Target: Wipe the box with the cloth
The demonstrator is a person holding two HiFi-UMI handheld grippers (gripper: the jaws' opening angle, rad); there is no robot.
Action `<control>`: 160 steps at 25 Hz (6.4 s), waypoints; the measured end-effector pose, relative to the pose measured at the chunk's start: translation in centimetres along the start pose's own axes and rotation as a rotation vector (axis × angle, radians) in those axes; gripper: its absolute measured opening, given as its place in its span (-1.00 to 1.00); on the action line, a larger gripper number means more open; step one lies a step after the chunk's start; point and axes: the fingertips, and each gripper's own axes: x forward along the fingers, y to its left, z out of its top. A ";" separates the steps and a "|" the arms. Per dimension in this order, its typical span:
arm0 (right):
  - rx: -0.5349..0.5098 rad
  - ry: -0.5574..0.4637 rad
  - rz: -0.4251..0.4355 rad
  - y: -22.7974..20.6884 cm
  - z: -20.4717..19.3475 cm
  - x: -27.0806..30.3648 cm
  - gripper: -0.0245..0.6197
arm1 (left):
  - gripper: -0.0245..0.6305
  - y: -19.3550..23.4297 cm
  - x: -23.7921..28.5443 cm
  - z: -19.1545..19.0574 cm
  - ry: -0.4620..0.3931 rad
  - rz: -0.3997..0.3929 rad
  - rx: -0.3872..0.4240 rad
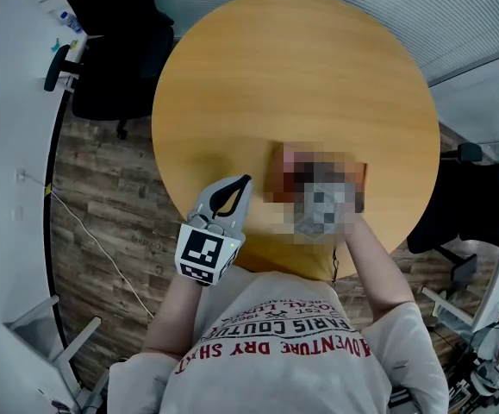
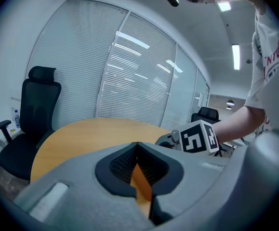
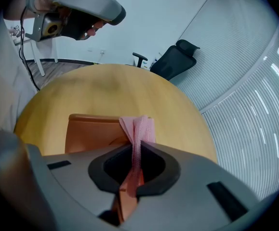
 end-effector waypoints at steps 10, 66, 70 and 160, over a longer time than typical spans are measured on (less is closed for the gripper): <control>-0.030 -0.011 0.035 2.6 0.1 -1.4 -0.83 | -0.90 -0.6 -1.5 -0.9 0.010 0.009 -0.009; -0.084 0.063 -0.130 -1.8 -6.0 -3.6 -0.83 | -0.90 -5.5 -0.1 -0.7 0.045 0.014 0.028; -0.070 0.069 -0.094 -1.8 -6.3 -2.4 -0.82 | -0.90 -4.9 0.3 -0.9 0.061 0.020 0.025; 0.020 0.106 -0.062 -2.6 -14.0 -3.6 -0.82 | -0.90 -8.1 3.5 -1.4 0.091 0.006 0.024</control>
